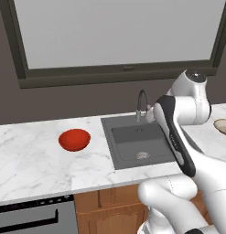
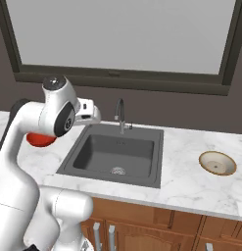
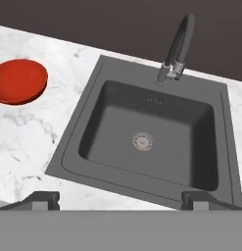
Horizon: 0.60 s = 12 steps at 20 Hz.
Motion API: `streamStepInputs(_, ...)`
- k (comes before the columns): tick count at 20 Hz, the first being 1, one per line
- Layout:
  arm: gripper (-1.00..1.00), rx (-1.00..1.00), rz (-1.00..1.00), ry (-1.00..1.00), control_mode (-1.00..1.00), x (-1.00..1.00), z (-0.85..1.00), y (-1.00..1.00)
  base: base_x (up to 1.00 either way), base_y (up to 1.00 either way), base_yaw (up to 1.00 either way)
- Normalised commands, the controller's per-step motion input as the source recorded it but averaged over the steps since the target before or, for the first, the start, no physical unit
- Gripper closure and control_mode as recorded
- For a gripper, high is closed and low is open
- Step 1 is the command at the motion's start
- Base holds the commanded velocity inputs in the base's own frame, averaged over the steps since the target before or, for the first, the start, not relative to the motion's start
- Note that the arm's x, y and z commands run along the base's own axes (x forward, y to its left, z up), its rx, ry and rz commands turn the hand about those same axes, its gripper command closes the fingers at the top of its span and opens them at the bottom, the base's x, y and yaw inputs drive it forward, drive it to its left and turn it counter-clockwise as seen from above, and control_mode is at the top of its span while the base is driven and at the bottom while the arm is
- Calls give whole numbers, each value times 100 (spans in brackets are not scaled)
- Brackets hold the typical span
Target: Rinse each bowl for a few seconds and place them down in the sink or on the counter.
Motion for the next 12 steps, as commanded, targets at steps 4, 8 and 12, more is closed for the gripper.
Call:
streamStepInputs(4, -100, 0, 8, -10, -100, -13, 0, -28, 0, 0, 0)
streamStepInputs(8, -100, 0, 4, -4, -100, -19, 6, -34, 0, 0, 0)
streamStepInputs(12, -100, 0, 2, 0, -100, -6, 5, -41, 0, 0, 0)
